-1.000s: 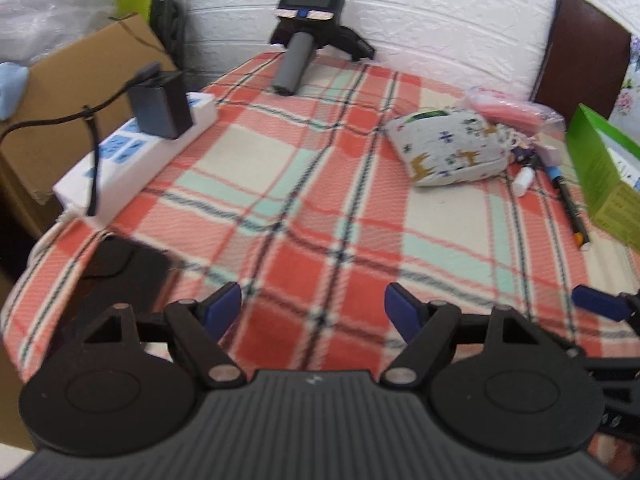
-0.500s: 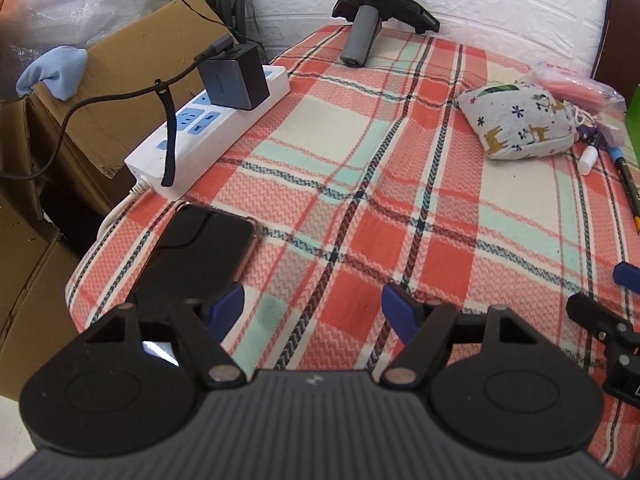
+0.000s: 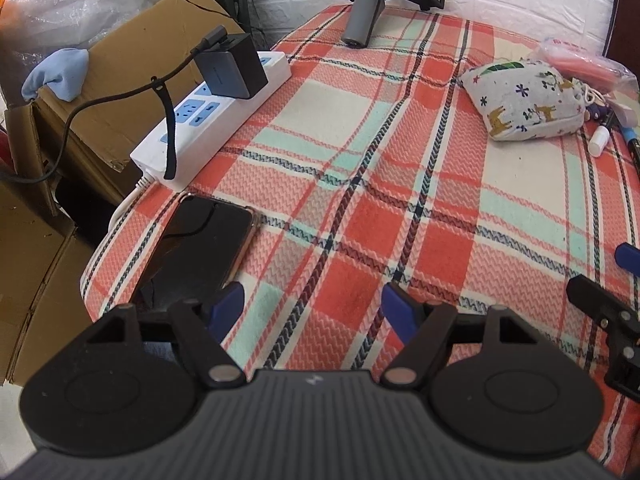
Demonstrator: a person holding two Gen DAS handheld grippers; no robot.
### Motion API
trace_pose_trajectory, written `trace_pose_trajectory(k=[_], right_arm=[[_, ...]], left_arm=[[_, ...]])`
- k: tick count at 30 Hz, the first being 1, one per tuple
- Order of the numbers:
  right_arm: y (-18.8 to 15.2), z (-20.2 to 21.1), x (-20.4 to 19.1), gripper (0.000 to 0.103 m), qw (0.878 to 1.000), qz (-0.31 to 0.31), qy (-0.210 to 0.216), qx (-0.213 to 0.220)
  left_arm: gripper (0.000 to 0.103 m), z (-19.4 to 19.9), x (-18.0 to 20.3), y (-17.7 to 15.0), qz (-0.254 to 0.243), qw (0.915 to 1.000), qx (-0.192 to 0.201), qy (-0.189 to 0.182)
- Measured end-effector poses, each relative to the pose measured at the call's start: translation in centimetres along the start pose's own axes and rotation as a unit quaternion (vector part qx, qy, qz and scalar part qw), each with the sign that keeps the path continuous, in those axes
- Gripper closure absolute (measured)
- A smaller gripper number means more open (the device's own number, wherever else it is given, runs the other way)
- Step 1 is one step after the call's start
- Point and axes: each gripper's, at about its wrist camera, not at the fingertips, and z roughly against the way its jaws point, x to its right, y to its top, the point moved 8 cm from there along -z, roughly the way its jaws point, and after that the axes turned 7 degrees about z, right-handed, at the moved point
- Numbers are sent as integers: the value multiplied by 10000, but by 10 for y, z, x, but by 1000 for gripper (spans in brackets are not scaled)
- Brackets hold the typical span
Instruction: Organize objects
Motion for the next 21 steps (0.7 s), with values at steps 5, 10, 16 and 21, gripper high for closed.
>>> trace_pose_trajectory(k=[5, 10, 16, 21], right_arm=[[0, 2, 1, 22, 9999, -79, 61, 67], [0, 3, 1, 21, 9998, -125, 106, 110], [0, 3, 1, 21, 9996, -179, 162, 144], [0, 3, 2, 20, 9995, -203, 197, 158]], left_arm=[[27, 3, 4, -2, -20, 10000, -77, 53], [27, 5, 9, -2, -9, 9999, -170, -1], [26, 8, 13, -4, 23, 9994, -324, -82], [26, 10, 14, -4, 30, 9993, -365, -99]])
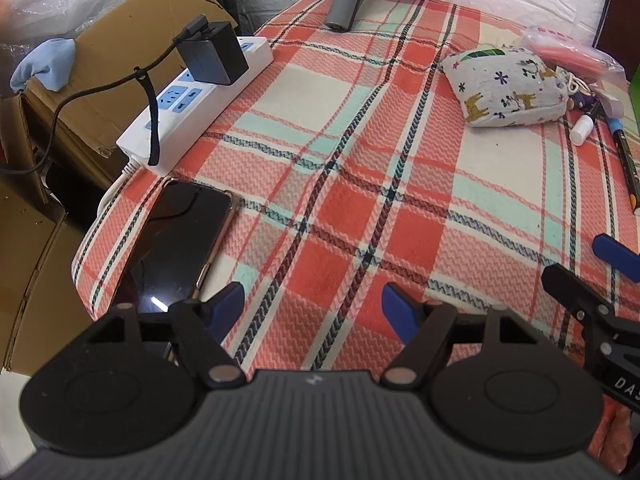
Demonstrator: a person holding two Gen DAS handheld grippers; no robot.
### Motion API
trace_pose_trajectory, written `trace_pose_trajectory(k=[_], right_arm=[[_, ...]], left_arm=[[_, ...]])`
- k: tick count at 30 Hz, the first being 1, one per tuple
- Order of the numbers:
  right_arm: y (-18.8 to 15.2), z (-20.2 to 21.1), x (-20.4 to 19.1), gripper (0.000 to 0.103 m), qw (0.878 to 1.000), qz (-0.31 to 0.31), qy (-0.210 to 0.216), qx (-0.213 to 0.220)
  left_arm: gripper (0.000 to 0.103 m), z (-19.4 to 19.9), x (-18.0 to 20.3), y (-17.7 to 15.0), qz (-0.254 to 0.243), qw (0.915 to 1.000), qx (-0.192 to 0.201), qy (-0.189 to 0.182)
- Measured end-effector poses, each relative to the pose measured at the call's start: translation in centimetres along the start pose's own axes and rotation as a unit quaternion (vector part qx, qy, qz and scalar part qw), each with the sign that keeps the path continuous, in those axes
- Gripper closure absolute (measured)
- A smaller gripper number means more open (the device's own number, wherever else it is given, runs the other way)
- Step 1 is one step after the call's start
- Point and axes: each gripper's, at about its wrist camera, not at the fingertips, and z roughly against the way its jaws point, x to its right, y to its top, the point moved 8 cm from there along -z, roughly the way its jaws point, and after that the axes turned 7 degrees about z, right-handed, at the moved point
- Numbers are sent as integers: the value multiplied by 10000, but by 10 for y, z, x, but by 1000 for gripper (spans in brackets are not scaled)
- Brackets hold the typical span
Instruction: Organize objects
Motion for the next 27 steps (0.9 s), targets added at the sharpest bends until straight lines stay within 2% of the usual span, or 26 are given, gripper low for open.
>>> trace_pose_trajectory(k=[10, 18, 20, 23, 27], right_arm=[[-1, 0, -1, 19, 10000, -20, 24, 7], [-1, -1, -1, 18, 10000, -27, 20, 11], [-1, 0, -2, 18, 10000, 1, -4, -2], [2, 3, -4, 19, 9998, 140, -111, 52], [16, 9, -7, 19, 9958, 757, -474, 212]], left_arm=[[26, 0, 4, -2, 30, 9998, -169, -106], [26, 5, 10, 3, -13, 9998, -92, -202], [25, 6, 9, 9, 141, 9993, -1, -347], [25, 10, 12, 33, 268, 9966, 381, -682], [25, 11, 30, 64, 167, 9883, 852, -1253]])
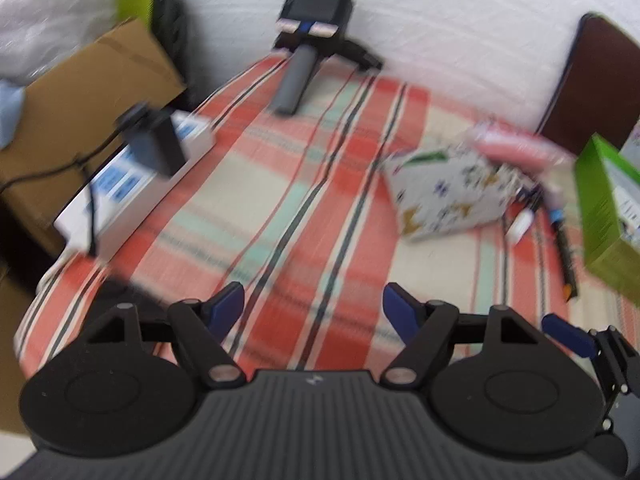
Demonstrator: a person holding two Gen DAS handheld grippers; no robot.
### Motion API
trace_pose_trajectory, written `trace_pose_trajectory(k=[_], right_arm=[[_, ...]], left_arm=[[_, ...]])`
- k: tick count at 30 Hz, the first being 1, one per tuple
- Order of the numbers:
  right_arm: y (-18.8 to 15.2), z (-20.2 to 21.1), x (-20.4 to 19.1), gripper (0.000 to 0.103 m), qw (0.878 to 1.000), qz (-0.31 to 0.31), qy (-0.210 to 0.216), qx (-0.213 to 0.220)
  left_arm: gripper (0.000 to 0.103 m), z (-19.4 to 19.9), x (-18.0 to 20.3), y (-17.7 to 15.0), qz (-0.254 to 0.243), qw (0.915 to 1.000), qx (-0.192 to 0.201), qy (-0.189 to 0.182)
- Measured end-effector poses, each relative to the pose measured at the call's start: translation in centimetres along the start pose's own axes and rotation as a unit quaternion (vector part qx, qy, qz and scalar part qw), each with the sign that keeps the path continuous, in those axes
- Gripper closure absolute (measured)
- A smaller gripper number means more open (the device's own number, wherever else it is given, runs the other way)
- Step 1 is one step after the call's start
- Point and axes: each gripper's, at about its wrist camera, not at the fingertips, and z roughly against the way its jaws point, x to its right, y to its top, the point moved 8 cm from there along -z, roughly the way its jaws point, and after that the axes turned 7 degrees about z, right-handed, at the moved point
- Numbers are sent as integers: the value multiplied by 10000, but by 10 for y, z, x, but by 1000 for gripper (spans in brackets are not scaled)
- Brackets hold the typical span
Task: Organize objects
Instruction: 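Close the right gripper on the floral cloth bag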
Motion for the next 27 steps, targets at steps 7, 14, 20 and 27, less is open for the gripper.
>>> trace_pose_trajectory(k=[7, 14, 20, 27], right_arm=[[53, -46, 28, 18, 9963, 681, -471, 225], [63, -120, 55, 15, 9988, 445, -186, -84], [59, -84, 31, 65, 9991, 412, -69, -75], [19, -14, -7, 69, 9999, 43, 105, -39]], left_arm=[[11, -43, 42, 49, 71, 9912, 383, -1265], [32, -111, 77, 51, 609, 9763, -341, -2051], [58, -67, 82, 28, 370, 9772, -80, -2088], [59, -6, 60, -37, 152, 9780, -58, -2080]])
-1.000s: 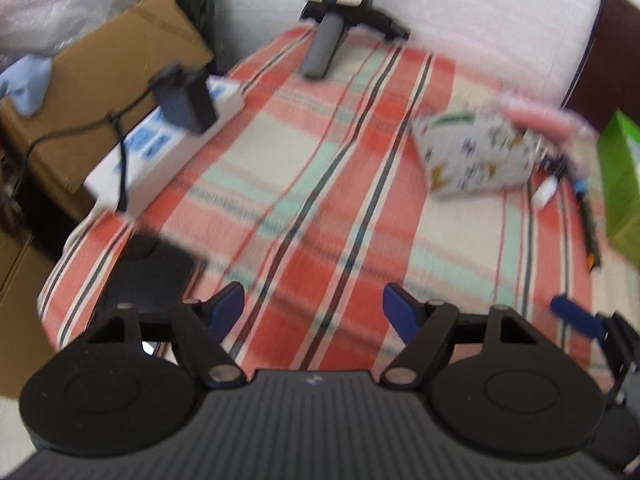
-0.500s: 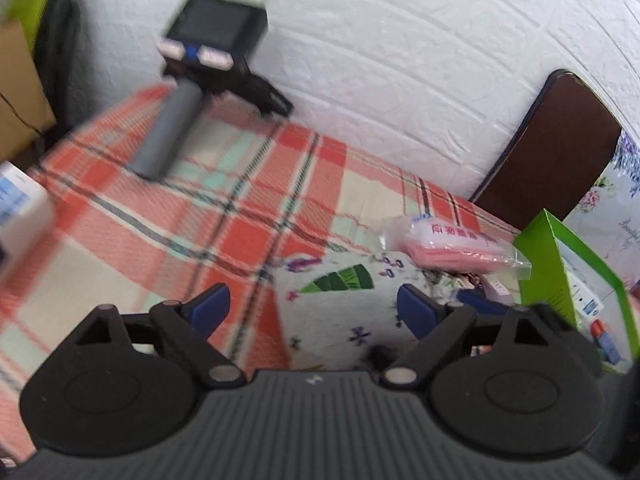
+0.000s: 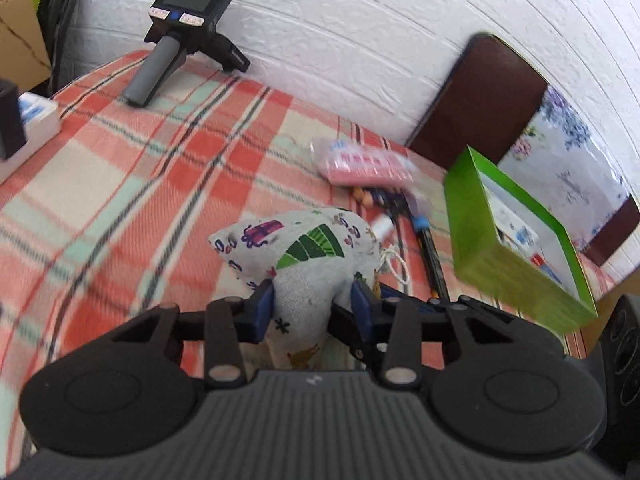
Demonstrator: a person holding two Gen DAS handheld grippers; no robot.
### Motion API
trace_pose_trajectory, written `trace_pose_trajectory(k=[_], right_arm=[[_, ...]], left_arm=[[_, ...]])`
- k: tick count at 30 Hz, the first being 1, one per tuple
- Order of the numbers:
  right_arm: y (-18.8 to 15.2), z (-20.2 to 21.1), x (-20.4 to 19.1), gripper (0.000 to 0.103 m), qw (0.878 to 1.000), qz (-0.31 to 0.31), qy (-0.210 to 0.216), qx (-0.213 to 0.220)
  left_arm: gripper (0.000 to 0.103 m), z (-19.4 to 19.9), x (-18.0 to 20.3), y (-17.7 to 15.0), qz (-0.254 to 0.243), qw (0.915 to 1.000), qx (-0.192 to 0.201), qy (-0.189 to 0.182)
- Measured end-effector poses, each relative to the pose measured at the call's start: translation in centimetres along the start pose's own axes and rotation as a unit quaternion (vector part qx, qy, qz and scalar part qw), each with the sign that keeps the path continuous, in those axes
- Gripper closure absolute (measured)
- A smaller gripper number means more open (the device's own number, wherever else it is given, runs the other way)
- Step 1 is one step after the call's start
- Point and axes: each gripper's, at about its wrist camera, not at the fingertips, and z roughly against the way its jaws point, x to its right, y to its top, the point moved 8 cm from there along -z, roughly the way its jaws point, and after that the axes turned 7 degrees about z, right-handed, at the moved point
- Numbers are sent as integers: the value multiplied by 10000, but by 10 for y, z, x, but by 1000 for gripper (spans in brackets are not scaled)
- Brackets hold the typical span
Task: Organize objects
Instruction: 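Close the right gripper on the floral cloth bag, then carry the floral bag into the green tray and open the right gripper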
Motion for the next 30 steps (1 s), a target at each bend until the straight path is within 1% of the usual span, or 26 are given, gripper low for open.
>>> trace_pose_trajectory(k=[1, 3, 4, 5, 6, 7, 8, 9, 10, 11, 12, 13, 14, 15, 16, 17, 18, 19, 20, 22, 24, 27, 29, 30], right_arm=[[-6, 11, -3, 69, 10000, 15, 39, -39], [-19, 33, -5, 69, 9999, 1, 93, -140], [-25, 43, -6, 67, 9998, -37, 120, -169], [-31, 52, -5, 61, 9998, -61, 120, -157], [-35, 59, -3, 41, 9999, -70, 49, -92], [-37, 65, 2, 29, 9999, -71, -109, 22], [-38, 68, 8, 15, 9996, -82, -253, 106], [-38, 69, 14, 13, 9994, -145, -298, 100], [-37, 66, 19, 11, 9995, -244, -201, 46], [-36, 61, 22, 4, 9995, -327, -12, -12], [-35, 55, 24, 2, 9992, -360, 161, -41], [-35, 46, 26, 2, 9990, -358, 237, -90], [-35, 33, 28, 2, 9988, -324, 291, -233], [-39, 18, 27, 3, 9977, -287, 419, -441], [-42, 6, 27, 4, 9956, -375, 633, -578], [-39, 3, 29, 6, 9949, -518, 713, -501], [-35, 5, 26, 31, 9930, -575, 913, -485], [-31, 12, 24, 37, 9933, -591, 909, -400], [-27, 20, 23, 45, 9960, -437, 724, -278], [-17, 40, 32, 45, 9998, -108, 163, 81], [-6, 63, 58, 45, 9984, -157, -310, 440], [3, 92, 109, 45, 9908, -382, -999, 828], [3, 106, 145, 45, 9831, -543, -1455, 967], [2, 109, 164, 45, 9795, -695, -1617, 983]], left_arm=[[59, 5, 3, -8, -103, 9999, -48, -9], [59, 16, 9, -26, -209, 9995, -212, -145], [59, 18, 10, -32, -231, 9991, -294, -200], [55, 17, 8, -35, -221, 9991, -323, -170], [48, 18, 4, -36, -211, 9994, -284, -64], [45, 19, -2, -36, -200, 9995, -209, 84], [43, 19, -8, -34, -130, 9995, -178, 230], [43, 19, -14, -32, 1, 9994, -221, 281], [41, 18, -18, -30, 143, 9992, -295, 232], [34, 16, -18, -30, 231, 9989, -370, 161], [31, 12, -16, -30, 232, 9986, -453, 124], [32, 5, -15, -32, 188, 9983, -526, 146], [40, -1, -16, -34, 142, 9983, -506, 260], [49, -9, -16, -34, 115, 9982, -517, 271], [51, -16, -16, -34, 199, 9976, -642, 164], [54, -15, -15, -32, 270, 9977, -588, 208], [57, -13, -10, -29, 204, 9980, -567, 212], [58, -10, -2, -26, 80, 9984, -526, 217], [60, -9, 9, -23, -35, 9985, -515, 181], [60, -10, 36, -15, -297, 9989, -374, 5], [60, -14, 71, -1, -591, 9974, -207, -350], [60, -32, 134, 14, -1049, 9908, -98, -855], [59, -49, 175, 17, -1419, 9836, -21, -1112], [59, -60, 193, 18, -1560, 9805, -2, -1195]])
